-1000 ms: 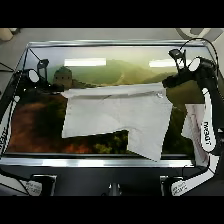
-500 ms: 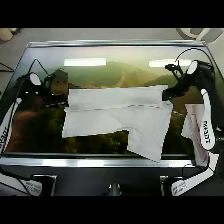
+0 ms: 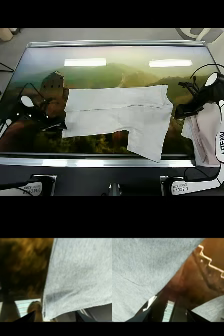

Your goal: Fold the shirts.

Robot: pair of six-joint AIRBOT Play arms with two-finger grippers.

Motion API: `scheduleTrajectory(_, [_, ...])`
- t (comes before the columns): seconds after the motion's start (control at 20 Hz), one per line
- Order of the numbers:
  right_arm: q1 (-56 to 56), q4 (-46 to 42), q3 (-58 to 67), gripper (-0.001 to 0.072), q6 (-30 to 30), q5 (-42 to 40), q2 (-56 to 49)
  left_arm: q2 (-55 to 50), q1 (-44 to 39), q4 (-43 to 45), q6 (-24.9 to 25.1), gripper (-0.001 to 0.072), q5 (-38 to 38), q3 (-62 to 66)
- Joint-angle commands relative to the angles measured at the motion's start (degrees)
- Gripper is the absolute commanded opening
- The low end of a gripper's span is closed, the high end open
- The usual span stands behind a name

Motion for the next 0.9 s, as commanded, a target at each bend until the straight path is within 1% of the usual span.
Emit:
scheduleTrajectory(0.0, [-0.57,0.74,-3.76,0.0418,-1.16,-1.05,1.9,1.81,-0.59,-4.79,1.05,0.0596,6.45,-7.45])
scheduleTrajectory(0.15, [-0.57,1.07,-4.04,0.0428,-1.14,-0.83,2.23,1.75,-1.4,-5.14,0.2,0.0595,9.31,-7.45])
scheduleTrajectory(0.25, [-0.57,2.32,-7.58,0.0446,-1.81,-1.2,4.02,1.4,-2.19,-5.14,0.15,0.0591,11.08,-7.45])
scheduleTrajectory(0.3, [-0.57,2.29,-10.54,0.0509,-2.25,-1.79,5.44,1.29,-2.27,-5.16,-0.11,0.0375,11.39,-7.45])
scheduleTrajectory(0.35, [-0.57,2.27,-14.03,0.0513,-2.47,-2.62,7.04,1.31,-2.27,-5.16,-0.17,0.0182,11.5,-7.45])
scheduleTrajectory(0.4, [-0.57,2.4,-17.49,0.0551,-2.45,-3.89,8.37,1.31,-2.27,-5.16,-0.2,0.0155,11.5,-7.43])
scheduleTrajectory(0.45, [-0.57,3.56,-20.35,0.0551,-2.45,-5.27,9.33,1.38,-2.27,-5.16,-0.17,0.0155,11.5,-7.43])
scheduleTrajectory(0.5, [-0.57,5.22,-23.12,0.0551,-2.45,-6.88,10.12,1.55,-2.27,-5.16,-0.07,0.0122,11.5,-7.43])
scheduleTrajectory(0.55, [-0.57,6.47,-25.46,0.055,-2.45,-8.83,10.64,1.77,-2.27,-5.16,0.31,0.0047,11.45,-7.43])
scheduleTrajectory(0.6, [-0.57,7.32,-27.5,0.0549,-2.43,-10.12,10.71,2.12,-2.27,-5.16,0.48,0.0031,11.39,-7.43])
scheduleTrajectory(0.75, [-0.55,11.82,-32.17,0.0532,-3.13,-13.14,10.73,2.8,-2.27,-5.16,0.66,0.0031,11.41,-7.43])
scheduleTrajectory(0.85, [-0.57,13.0,-34.75,0.053,-3.28,-14.4,10.73,2.91,-2.29,-5.18,0.61,0.0031,11.37,-7.43])
